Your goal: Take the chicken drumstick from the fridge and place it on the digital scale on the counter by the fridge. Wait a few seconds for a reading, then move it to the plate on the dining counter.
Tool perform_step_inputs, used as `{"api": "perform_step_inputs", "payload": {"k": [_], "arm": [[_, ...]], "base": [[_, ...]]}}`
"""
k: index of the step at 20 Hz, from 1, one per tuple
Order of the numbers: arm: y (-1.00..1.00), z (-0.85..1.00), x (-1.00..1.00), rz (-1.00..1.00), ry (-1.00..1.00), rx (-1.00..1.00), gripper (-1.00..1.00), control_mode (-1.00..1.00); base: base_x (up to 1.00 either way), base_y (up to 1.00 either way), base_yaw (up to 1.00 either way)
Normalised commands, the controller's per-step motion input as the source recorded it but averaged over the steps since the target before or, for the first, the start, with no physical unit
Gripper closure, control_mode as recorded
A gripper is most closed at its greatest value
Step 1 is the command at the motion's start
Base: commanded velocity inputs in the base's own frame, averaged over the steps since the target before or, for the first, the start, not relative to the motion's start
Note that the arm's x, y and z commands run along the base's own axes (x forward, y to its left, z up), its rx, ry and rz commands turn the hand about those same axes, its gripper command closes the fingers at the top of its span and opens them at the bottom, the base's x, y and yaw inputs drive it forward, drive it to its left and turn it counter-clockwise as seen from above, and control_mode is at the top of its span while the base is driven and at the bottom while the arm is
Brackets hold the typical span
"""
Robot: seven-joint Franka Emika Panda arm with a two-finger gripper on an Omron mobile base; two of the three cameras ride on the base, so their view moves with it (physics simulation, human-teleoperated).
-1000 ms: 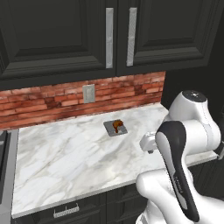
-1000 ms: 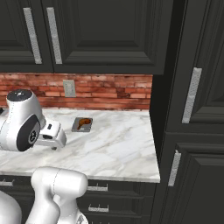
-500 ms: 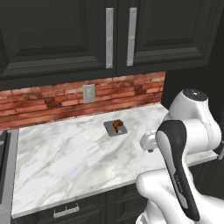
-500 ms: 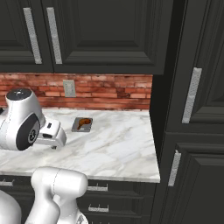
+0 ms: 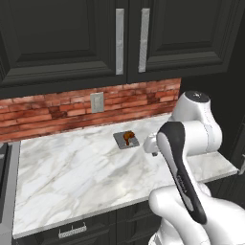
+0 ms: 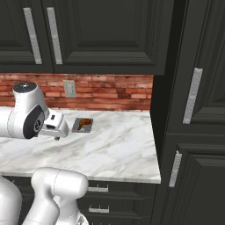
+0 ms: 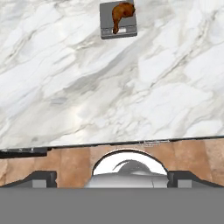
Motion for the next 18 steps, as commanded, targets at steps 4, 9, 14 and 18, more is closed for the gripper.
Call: {"api": "perform_step_inputs", "payload": {"k": [4,9,14,18], "arm": [[0.03,0.0,0.58,-0.02,0.0,0.0,-1.0,-1.0],[0.0,-0.06,0.61,0.0,0.0,0.0,-1.0,-1.0],[0.0,-0.28,0.63,0.0,0.0,0.0,-1.0,-1.0],[0.0,-0.28,0.61,0.0,0.0,0.0,-1.0,-1.0]], "base": [[0.0,0.0,0.0],[0.0,0.0,0.0],[0.0,0.0,0.0],[0.0,0.0,0.0]]}}
